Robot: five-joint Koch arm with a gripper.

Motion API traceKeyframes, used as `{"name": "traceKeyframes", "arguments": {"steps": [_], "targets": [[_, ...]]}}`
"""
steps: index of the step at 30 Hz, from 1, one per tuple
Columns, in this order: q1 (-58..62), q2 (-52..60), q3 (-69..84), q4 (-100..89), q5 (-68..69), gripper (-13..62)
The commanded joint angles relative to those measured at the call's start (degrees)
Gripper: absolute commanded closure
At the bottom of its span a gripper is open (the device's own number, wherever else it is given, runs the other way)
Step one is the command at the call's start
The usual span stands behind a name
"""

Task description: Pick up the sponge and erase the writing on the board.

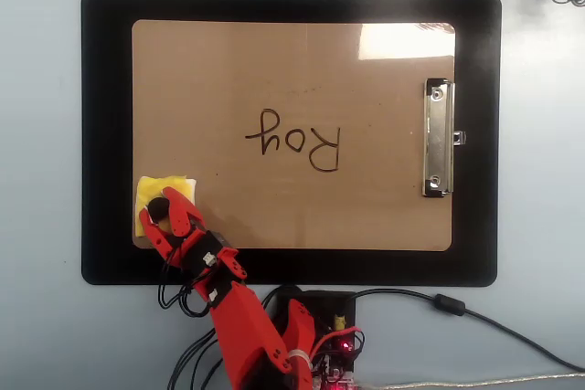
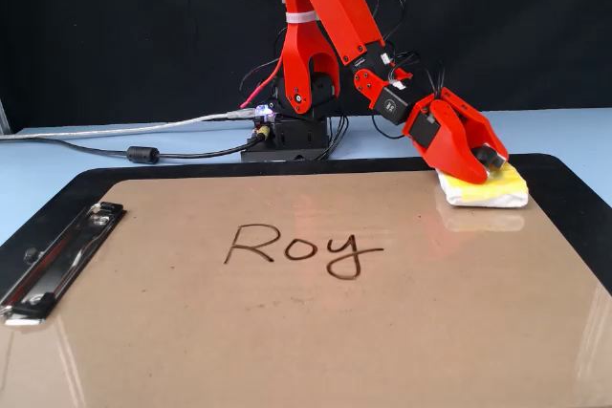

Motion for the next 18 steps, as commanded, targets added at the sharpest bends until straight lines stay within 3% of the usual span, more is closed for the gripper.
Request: {"name": "traceKeyframes", "arguments": {"steps": [1,8,11,18], "targets": [[0.4,0.9,-0.6,-4.7,0.2,55.6],[2.2,2.9,-1.2,-4.2,-0.4,57.4],[4.5,11.1,-1.3,-0.5,-0.7,57.4],[26.4,38.8,-12.7,55.6,-1.3,57.4]]}}
